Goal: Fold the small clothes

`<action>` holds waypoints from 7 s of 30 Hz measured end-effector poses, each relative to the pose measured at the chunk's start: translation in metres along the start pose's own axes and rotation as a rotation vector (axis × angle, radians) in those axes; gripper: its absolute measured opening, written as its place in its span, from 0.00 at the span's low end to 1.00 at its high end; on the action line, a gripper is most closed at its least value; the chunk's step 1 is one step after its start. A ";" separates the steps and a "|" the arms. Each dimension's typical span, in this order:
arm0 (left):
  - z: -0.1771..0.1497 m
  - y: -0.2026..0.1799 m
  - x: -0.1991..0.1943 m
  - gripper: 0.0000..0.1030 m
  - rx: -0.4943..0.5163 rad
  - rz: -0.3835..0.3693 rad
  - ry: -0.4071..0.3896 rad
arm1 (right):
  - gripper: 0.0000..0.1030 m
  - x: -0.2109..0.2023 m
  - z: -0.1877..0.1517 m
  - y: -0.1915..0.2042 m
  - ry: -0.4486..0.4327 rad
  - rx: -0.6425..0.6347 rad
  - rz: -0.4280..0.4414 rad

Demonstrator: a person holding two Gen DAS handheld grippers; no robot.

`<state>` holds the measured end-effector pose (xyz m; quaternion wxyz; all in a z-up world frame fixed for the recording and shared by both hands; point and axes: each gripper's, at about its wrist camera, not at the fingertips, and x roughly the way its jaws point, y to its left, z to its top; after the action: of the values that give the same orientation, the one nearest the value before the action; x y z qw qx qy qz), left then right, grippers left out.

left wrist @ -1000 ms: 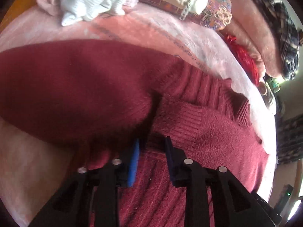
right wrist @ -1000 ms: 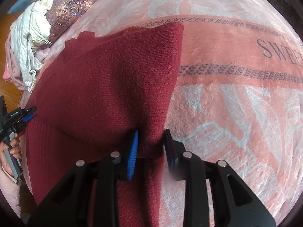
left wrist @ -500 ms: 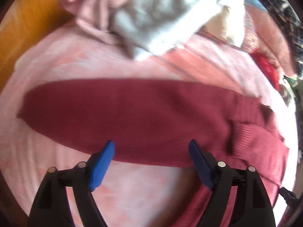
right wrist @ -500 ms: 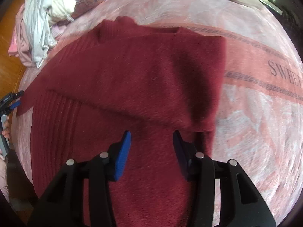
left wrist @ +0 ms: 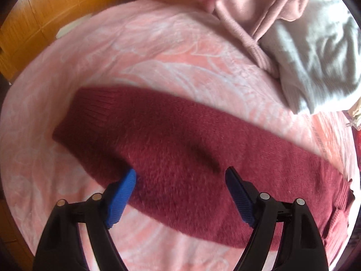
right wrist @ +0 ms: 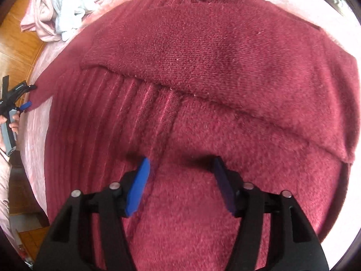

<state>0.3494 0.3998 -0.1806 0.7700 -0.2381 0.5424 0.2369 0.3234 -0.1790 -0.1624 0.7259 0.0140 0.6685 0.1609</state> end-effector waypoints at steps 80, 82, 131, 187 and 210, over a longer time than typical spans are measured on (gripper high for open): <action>-0.135 -0.200 -0.056 0.36 0.526 -0.354 0.072 | 0.21 0.009 0.074 0.049 -0.038 0.058 0.167; -0.133 -0.199 -0.054 0.36 0.523 -0.349 0.074 | 0.08 0.011 0.073 0.051 -0.048 0.039 0.185; -0.175 -0.247 -0.040 0.51 0.612 -0.226 0.024 | 0.07 -0.109 0.003 -0.052 -0.296 0.116 0.071; -0.321 -0.058 -0.124 0.69 0.600 -0.161 0.029 | 0.56 -0.097 -0.303 -0.091 -0.182 0.242 0.015; -0.378 -0.036 -0.116 0.40 0.582 -0.216 0.121 | 0.35 -0.083 -0.361 -0.082 -0.153 0.274 0.110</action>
<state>0.0641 0.1233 -0.1790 0.7929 -0.0775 0.6039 -0.0260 -0.0158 -0.3483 -0.1400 0.7560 0.1617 0.6253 0.1059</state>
